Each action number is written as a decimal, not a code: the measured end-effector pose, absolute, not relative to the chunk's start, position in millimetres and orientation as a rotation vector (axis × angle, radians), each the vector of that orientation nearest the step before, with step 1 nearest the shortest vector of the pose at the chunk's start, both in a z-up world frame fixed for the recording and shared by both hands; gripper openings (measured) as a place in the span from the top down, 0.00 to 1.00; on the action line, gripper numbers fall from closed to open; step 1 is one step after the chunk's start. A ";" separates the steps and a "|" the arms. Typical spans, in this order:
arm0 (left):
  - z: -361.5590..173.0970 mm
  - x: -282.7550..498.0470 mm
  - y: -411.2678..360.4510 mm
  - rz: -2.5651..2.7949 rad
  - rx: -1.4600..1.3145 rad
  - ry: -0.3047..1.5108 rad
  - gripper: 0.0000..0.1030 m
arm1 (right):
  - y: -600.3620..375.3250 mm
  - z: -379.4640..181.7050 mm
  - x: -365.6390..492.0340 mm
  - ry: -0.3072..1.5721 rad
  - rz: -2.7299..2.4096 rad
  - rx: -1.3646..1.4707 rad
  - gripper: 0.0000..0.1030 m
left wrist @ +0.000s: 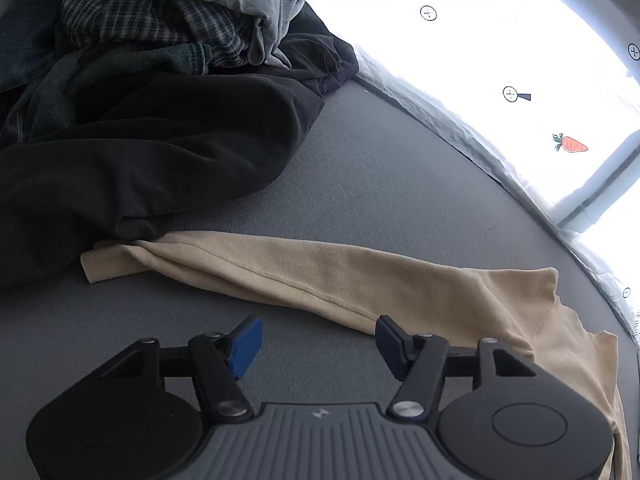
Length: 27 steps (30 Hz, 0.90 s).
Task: Fold clothes
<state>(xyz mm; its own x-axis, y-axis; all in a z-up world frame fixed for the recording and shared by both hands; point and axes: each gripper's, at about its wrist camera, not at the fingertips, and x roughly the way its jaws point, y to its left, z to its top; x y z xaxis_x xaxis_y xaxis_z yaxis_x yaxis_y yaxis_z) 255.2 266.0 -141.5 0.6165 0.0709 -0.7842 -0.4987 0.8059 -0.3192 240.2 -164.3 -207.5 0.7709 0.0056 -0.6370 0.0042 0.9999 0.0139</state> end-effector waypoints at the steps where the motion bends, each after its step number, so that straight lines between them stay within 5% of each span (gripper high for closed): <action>1: -144.5 261.8 269.0 0.352 -0.558 0.856 0.46 | -164.1 -207.3 241.4 0.692 0.000 0.014 0.00; 11: -160.5 271.4 290.9 0.373 -0.615 0.824 0.50 | -163.2 -207.4 243.0 0.690 -0.006 0.013 0.00; 14: -161.6 270.2 290.6 0.394 -0.632 0.818 0.93 | -163.5 -207.6 242.9 0.688 -0.006 0.015 0.00; 27: -155.1 215.9 226.3 0.275 -0.553 0.866 0.99 | -164.2 -206.9 243.0 0.686 0.000 0.017 0.00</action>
<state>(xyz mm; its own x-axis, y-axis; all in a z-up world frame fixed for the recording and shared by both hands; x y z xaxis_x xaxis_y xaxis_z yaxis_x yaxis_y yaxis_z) 215.9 226.3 -155.1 0.6245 0.0082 -0.7810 -0.4441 0.8263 -0.3463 243.0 -164.2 -206.9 0.7736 0.0061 -0.6336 0.0055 0.9999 0.0162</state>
